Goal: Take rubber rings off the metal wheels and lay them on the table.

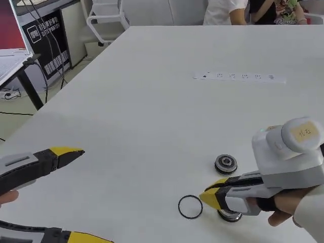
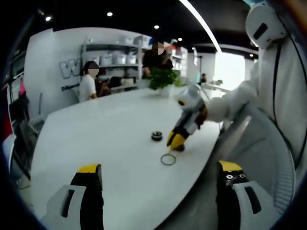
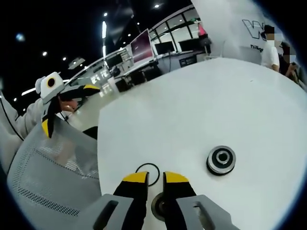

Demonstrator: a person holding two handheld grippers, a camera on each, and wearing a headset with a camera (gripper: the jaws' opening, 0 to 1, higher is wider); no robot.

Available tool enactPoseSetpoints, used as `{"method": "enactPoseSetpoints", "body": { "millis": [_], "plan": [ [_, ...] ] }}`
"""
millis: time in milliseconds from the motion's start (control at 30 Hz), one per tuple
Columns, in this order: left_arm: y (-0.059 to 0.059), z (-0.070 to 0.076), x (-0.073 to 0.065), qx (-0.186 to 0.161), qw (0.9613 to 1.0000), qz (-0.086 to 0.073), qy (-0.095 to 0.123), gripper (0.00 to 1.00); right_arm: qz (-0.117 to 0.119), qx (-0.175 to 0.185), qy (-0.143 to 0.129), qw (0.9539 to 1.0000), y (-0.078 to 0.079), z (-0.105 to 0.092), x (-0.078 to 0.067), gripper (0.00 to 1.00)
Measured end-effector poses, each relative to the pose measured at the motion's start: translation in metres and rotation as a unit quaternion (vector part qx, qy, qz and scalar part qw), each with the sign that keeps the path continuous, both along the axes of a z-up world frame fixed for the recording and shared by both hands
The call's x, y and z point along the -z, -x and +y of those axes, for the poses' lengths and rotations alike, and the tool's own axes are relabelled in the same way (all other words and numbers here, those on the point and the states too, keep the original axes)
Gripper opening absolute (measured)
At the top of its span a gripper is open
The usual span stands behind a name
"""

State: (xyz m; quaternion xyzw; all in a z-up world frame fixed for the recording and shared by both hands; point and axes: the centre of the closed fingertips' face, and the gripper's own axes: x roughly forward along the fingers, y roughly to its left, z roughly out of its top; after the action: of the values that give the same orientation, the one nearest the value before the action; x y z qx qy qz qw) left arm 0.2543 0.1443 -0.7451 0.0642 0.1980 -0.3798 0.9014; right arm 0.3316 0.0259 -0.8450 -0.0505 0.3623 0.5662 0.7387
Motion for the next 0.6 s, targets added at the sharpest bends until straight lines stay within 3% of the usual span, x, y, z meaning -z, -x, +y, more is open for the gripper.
{"method": "enactPoseSetpoints", "body": {
  "millis": [300,400,600],
  "plan": [
    [-0.002,-0.002,-0.003,0.003,1.0000,-0.003,-0.004,1.00,-0.019,0.017,-0.025,0.9994,-0.011,-0.012,-0.021,0.09],
    [-0.002,-0.004,-0.004,0.008,0.9999,-0.002,-0.006,1.00,-0.034,0.023,-0.025,0.9988,-0.015,-0.018,-0.025,0.08],
    [-0.004,-0.008,-0.007,0.013,0.9999,-0.005,-0.006,1.00,-0.042,0.032,-0.033,0.9981,-0.016,-0.031,-0.032,0.09]
  ]
}}
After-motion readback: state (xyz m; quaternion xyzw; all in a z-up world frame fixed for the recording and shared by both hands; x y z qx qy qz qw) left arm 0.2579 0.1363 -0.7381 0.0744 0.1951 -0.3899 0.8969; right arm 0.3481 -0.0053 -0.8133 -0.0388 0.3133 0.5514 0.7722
